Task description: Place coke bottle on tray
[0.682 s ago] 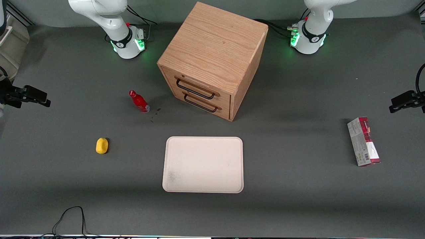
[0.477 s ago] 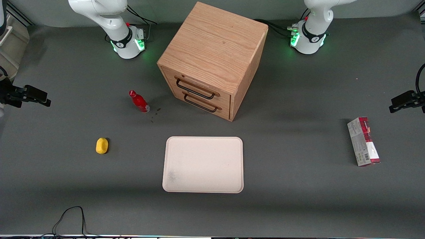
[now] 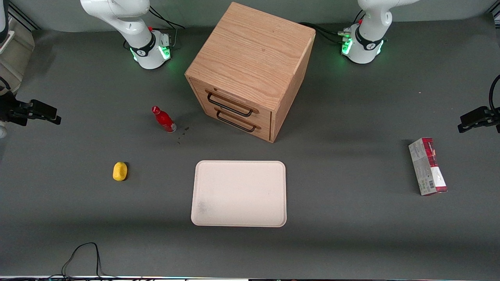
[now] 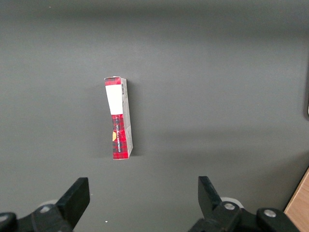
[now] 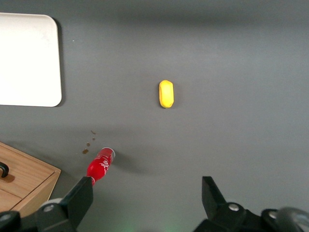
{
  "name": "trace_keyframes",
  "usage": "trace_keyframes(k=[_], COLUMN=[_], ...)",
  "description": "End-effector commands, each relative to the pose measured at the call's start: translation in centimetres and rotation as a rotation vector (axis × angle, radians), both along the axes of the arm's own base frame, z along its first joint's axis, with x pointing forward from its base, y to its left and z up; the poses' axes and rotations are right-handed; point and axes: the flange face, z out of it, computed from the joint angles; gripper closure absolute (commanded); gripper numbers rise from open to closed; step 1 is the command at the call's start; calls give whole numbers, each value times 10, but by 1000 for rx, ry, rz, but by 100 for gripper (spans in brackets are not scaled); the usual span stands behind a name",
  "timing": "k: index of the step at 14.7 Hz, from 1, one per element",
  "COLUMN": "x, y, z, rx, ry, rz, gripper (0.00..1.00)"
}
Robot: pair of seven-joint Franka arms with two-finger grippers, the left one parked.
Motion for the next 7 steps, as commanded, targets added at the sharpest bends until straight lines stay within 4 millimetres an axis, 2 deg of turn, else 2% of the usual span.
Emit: trace_keyframes(k=[1,7], x=[-11,-74], y=[39,120], z=[7,-3], rx=[27,45], ry=[0,-22], rz=[-20,-9], gripper=[0,0])
